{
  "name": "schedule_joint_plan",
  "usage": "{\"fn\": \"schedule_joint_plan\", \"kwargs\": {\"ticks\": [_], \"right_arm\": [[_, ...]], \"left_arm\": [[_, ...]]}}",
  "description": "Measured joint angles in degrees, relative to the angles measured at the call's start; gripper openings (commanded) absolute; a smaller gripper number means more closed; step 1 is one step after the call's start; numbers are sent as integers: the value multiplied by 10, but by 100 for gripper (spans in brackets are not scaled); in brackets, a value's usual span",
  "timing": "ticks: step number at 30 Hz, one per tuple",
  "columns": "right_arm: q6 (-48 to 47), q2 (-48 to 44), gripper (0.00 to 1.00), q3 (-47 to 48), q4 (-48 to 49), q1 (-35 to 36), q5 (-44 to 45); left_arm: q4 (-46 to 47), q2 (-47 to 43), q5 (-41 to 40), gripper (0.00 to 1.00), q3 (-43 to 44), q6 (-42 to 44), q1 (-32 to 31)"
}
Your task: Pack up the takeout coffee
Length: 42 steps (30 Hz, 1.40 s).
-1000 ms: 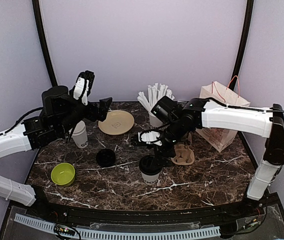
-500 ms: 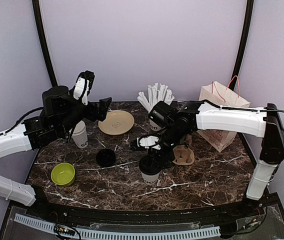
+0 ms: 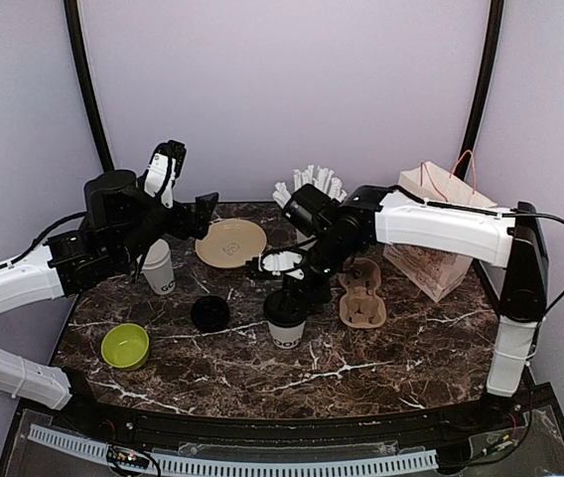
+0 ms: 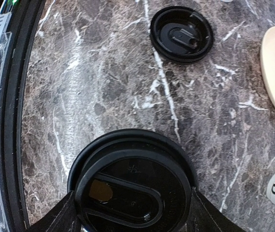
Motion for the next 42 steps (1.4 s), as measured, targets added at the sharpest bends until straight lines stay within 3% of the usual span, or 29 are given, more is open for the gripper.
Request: {"fn": "schedule_joint_plan", "kwargs": {"ticks": [13,21,24,30,36,39,42], "right_arm": [[62,120,62,212,4,-82,47],[91,193,64,293,4,-85,64],[98,212,67,302,6,-85,79],[113,231,87,311,7,-87,89],[134,222,91,322,7,-93,73],[137,189,90,306,6,-96,65],[138,107,89,238,8,-100,57]], "left_arm": [[0,-28,-18,99,0,2,2],[-1,-31,-22,99,0,3,2],[-1,-31,-22,99,0,4,2],[-5,-31,-22,99,0,5,2],[-17,-28,-40,99,5,14,3],[-56,-6,-69,88,35,10,4],[-155,42,-84,80,116,-21,12]]}}
